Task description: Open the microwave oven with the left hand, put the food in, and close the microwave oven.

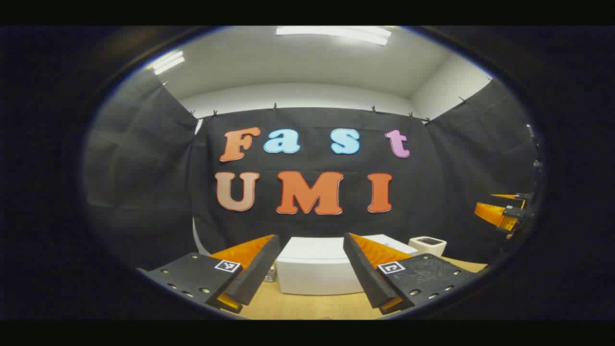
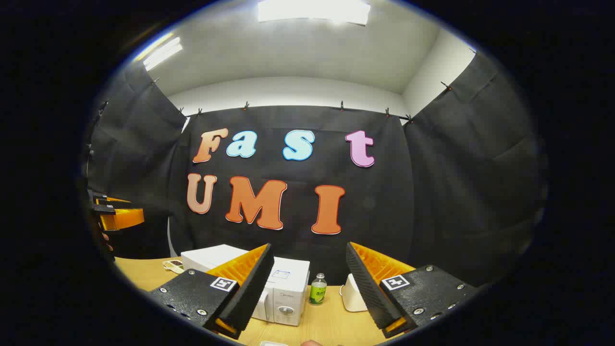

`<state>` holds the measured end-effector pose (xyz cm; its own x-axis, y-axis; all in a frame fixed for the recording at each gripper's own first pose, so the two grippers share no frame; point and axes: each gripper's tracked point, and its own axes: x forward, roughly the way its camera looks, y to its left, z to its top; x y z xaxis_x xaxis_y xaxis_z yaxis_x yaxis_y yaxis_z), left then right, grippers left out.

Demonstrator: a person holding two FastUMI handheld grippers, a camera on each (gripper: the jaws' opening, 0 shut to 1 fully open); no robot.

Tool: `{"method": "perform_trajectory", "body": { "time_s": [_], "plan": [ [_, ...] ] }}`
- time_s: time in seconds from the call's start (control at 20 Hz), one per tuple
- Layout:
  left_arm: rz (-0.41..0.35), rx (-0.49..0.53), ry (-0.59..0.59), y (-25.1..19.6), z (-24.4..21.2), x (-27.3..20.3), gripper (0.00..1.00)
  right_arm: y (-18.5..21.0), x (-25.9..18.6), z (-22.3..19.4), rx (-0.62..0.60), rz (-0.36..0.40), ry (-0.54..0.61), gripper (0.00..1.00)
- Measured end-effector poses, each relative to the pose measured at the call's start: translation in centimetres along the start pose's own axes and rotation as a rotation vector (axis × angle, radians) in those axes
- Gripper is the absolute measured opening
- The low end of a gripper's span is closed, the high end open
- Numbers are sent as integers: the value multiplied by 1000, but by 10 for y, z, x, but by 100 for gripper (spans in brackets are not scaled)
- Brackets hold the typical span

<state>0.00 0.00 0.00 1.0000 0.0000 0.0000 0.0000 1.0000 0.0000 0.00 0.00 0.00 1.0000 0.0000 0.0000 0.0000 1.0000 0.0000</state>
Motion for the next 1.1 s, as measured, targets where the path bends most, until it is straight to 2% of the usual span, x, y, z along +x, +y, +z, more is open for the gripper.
{"method": "perform_trajectory", "body": {
  "time_s": [0.1,0.6,1.1],
  "plan": [
    [-2,-2,6,-1,1,1,89,-2,1,2,4,-3,3,94],
    [5,20,-23,-5,9,-2,88,0,-2,2,18,21,8,94],
    [-17,32,-51,-22,14,-4,87,-9,-5,1,27,3,7,94]
  ]
}}
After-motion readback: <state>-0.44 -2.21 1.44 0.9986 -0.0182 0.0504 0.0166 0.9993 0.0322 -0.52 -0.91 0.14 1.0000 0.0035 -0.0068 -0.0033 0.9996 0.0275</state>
